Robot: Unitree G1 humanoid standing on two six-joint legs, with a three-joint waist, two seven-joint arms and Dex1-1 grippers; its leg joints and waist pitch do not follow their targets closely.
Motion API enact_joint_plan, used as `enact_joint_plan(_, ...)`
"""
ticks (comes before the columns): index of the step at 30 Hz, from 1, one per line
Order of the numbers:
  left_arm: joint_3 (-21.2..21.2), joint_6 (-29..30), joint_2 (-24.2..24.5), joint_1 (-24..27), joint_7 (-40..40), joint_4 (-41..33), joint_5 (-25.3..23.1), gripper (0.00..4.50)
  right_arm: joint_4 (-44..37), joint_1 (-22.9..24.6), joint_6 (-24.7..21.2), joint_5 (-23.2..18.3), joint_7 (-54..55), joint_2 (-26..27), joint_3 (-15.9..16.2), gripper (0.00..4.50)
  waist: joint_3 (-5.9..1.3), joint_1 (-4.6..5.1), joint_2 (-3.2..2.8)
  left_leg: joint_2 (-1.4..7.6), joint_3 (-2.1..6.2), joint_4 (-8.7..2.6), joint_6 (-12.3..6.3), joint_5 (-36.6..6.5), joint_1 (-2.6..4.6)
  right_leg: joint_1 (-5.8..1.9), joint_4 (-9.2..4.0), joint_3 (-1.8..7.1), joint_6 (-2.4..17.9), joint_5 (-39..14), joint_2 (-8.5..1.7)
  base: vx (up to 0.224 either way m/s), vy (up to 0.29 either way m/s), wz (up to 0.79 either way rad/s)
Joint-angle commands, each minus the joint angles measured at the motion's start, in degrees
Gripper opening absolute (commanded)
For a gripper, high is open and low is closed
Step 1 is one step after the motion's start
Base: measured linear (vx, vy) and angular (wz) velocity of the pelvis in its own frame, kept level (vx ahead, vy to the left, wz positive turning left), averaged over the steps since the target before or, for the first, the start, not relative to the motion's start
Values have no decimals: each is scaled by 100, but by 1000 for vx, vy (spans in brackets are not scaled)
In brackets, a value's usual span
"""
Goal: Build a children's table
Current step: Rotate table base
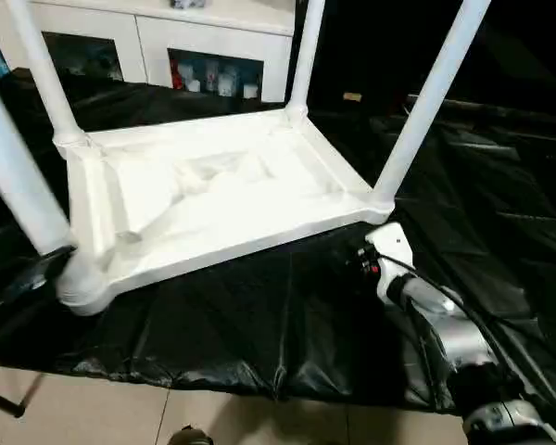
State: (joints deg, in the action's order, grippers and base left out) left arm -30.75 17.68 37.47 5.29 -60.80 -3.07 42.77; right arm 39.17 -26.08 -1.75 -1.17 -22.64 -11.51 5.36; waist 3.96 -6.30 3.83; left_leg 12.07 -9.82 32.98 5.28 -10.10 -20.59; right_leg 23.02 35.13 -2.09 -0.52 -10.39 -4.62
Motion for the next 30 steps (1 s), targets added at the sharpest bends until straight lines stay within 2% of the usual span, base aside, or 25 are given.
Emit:
enact_joint_plan(1, 363, 200, 23, -64, -162, -185, -17, 448, 255, -127, 55, 115, 102, 26, 31, 367, -317, 18, -198, 62, -5, -479, 324, -2164, 106, -145, -385, 174, 990, -1607, -211, 0, 0, 0)
enact_joint_plan(3, 624, 274, 86, -114, -226, -149, -107, 448, 473, -271, 113, 123, 139, 88, 29, 367, -324, 13, -141, 63, -17, -470, 300, -2073, 103, -145, -382, 178, 985, -1533, -211, 0, 0, 0)
enact_joint_plan(4, 727, 283, 99, -149, -258, -123, -162, 448, 573, -333, 142, 133, 154, 116, 22, 367, -335, 16, -169, 60, -12, -472, 306, -2041, 104, -149, -369, 176, 987, -1481, -207, 0, 0, 0)
enact_joint_plan(5, 909, 347, 117, -211, -322, -98, -228, 448, 738, -443, 191, 162, 186, 164, 25, 367, -351, 17, -131, 62, -19, -463, 294, -1953, 109, -148, -355, 174, 1000, -1383, -207, 0, 0, 0)
enact_joint_plan(7, 1148, 428, 114, -291, -439, -149, -264, 448, 943, -584, 246, 190, 213, 229, 36, 367, -357, 19, -136, 56, -26, -455, 278, -1788, 94, -168, -333, 176, 1028, -1188, -205, 0, 0, 0)
enact_joint_plan(9, 1256, 643, 95, -320, -448, -297, -110, 448, 1035, -654, 274, 208, 227, 262, 51, 367, -376, 16, -145, 53, -33, -441, 289, -1639, 100, -174, -295, 170, 1089, -971, -201, 0, 0, 0)
enact_joint_plan(10, 1416, 912, 80, -327, -488, -577, 122, 448, 1147, -736, 312, 230, 219, 300, 73, 367, -368, 17, -139, 50, -37, -439, 278, -1580, 84, -186, -292, 172, 1104, -861, -197, 0, 0, 0)
enact_joint_plan(11, 1652, 1249, 66, -309, -513, -999, 426, 448, 1294, -836, 378, 271, 208, 348, 109, 367, -392, 25, -153, 54, -33, -431, 318, -1542, 93, -196, -252, 164, 1160, -740, -199, 0, 0, 0)
enact_joint_plan(13, 1839, 1453, 54, -266, -521, -1324, 629, 448, 1375, -888, 420, 297, 194, 389, 135, 367, -382, 11, -148, 54, -52, -416, 315, -1602, 105, -179, -254, 162, 1226, -651, -185, 0, 0, 0)
enact_joint_plan(14, 1959, 1584, 55, -235, -520, -1514, 747, 448, 1423, -917, 443, 317, 188, 420, 150, 367, -374, 19, -147, 53, -39, -428, 319, -1611, 71, -207, -244, 160, 1214, -678, -186, 0, 0, 0)
enact_joint_plan(16, 2223, 1789, 47, -183, -516, -1848, 911, 448, 1489, -957, 485, 360, 173, 487, 195, 367, -370, 39, -125, 50, -40, -426, 324, -1698, 67, -209, -262, 161, 1173, -837, -185, 0, 0, 0)
enact_joint_plan(20, 2642, 1926, -89, -242, -458, -2169, 978, 448, 1642, -1030, 606, 414, 101, 627, 300, 367, -360, 142, -90, 44, -30, -422, 346, -1669, 18, -239, -292, 179, 1035, -1165, -200, 0, 0, 0)
enact_joint_plan(21, 2642, 1926, -89, -242, -458, -2169, 978, 448, 1642, -1030, 606, 414, 101, 627, 300, 367, -355, 140, -98, 44, -29, -422, 350, -1689, 27, -227, -301, 180, 1015, -1238, -201, 0, 0, 0)
enact_joint_plan(22, 2890, 1843, -299, -396, -425, -2128, 779, 448, 1744, -1079, 666, 445, 91, 723, 358, 367, -344, 154, -58, 47, -44, -416, 337, -1747, 38, -201, -326, 191, 985, -1358, -194, 0, 0, 0)
enact_joint_plan(23, 2959, 1836, -382, -465, -390, -2103, 699, 448, 1805, -1108, 700, 465, 91, 752, 365, 367, -335, 139, -67, 57, -49, -411, 340, -1841, 79, -169, -347, 196, 960, -1529, -193, 0, 0, 0)
enact_joint_plan(24, 3041, 1767, -472, -562, -356, -2022, 557, 448, 1836, -1126, 725, 473, 93, 777, 367, 367, -333, 139, -74, 53, -41, -412, 352, -1846, 66, -177, -338, 198, 955, -1565, -195, 0, 0, 0)
enact_joint_plan(25, 3194, 1641, -639, -751, -286, -1862, 288, 448, 1902, -1165, 777, 486, 94, 821, 365, 367, -314, 121, -44, 53, -38, -418, 352, -1921, 80, -160, -380, 203, 818, -1879, -200, 0, 0, 0)
enact_joint_plan(26, 3194, 1641, -639, -751, -286, -1862, 288, 448, 1902, -1165, 777, 486, 94, 821, 365, 367, -313, 124, -49, 54, -33, -416, 365, -1963, 78, -155, -377, 208, 808, -1924, -203, 0, 0, 0)
enact_joint_plan(27, 3380, 1581, -799, -1005, -178, -1681, 118, 448, 1980, -1211, 816, 468, 41, 887, 346, 367, -316, 142, -10, 50, -20, -429, 368, -1955, 42, -186, -374, 201, 782, -1982, -208, 0, 0, 0)
enact_joint_plan(29, 3610, 1508, -1061, -1372, -99, -1421, -24, 448, 2048, -1255, 844, 439, -38, 976, 333, 367, -306, 150, -10, 47, -10, -430, 388, -2169, 82, -143, -422, 197, 676, -2404, -215, 0, 0, 0)
enact_joint_plan(30, 3769, 1458, -1240, -1609, -41, -1263, -84, 448, 2090, -1274, 852, 386, -146, 1045, 303, 367, -312, 132, -19, 44, 0, -426, 399, -2168, 76, -154, -426, 195, 664, -2437, -227, 0, 0, 0)
